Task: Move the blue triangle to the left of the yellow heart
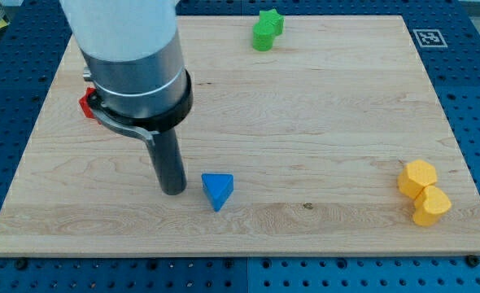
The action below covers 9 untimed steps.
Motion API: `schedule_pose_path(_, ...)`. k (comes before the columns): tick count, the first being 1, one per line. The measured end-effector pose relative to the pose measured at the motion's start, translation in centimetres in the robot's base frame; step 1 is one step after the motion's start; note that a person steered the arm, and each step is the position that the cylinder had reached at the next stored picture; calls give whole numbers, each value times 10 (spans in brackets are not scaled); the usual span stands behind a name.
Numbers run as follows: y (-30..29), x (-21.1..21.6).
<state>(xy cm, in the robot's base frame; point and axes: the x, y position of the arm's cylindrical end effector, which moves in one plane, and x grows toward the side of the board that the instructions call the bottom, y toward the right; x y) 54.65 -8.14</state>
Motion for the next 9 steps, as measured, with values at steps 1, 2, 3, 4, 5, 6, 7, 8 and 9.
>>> schedule_pose_path(1,41,-1)
schedule_pose_path(2,61,11)
schedule_pose_path(3,60,21)
schedule_pose_path(4,62,23)
schedule_pose_path(5,78,27)
schedule_pose_path(6,92,28)
schedule_pose_path(7,62,10)
schedule_pose_path(8,-5,-45)
schedule_pose_path(9,-25,-100)
